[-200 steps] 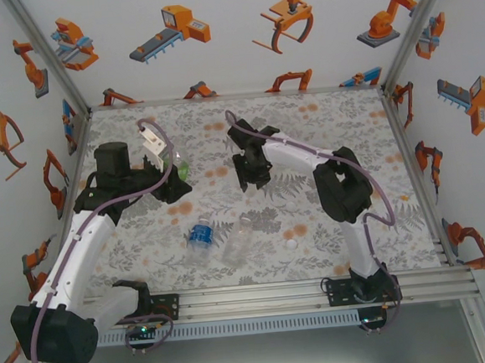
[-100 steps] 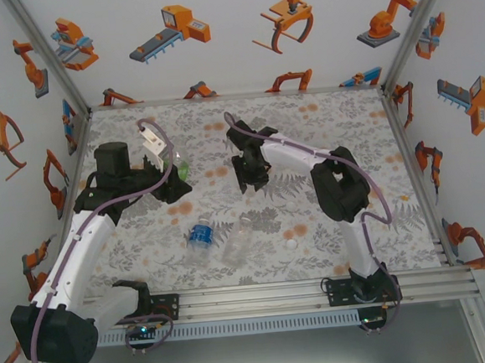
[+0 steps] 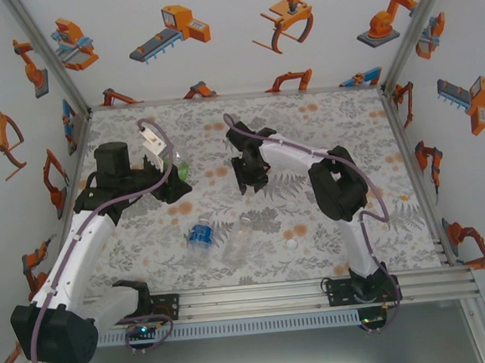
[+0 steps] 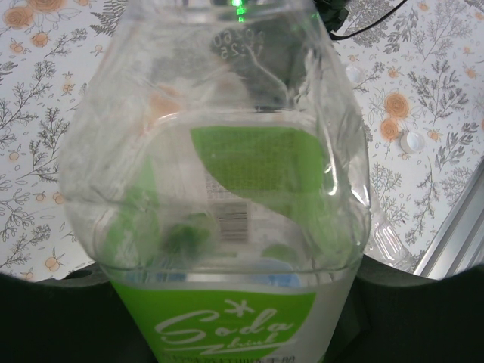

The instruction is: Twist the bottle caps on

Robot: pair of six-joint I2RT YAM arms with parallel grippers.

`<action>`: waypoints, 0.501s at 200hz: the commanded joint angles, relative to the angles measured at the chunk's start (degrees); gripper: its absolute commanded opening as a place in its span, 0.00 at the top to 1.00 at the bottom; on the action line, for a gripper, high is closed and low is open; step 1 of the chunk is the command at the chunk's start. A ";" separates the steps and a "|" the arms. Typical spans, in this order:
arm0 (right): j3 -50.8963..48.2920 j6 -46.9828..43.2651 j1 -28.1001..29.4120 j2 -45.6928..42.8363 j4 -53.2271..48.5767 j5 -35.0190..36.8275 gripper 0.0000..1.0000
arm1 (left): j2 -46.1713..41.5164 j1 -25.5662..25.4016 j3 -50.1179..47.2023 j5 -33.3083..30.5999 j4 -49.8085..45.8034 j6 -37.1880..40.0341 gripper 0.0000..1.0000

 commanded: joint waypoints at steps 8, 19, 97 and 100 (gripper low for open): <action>1.43 0.04 0.52 1.45 -0.88 -0.35 0.56 | -1.11 -0.18 -0.16 0.58 0.84 -0.80 0.82; 1.32 0.10 0.48 1.63 -0.81 -0.37 0.56 | -1.08 -0.18 -0.12 0.59 0.90 -0.77 0.82; -2.03 1.40 -0.15 0.70 2.81 -2.16 0.78 | -1.12 -0.15 -0.20 0.49 0.85 -0.68 0.82; -2.48 1.59 -0.28 0.41 3.29 -2.66 0.79 | -1.03 -0.19 -0.21 0.53 0.87 -0.70 0.82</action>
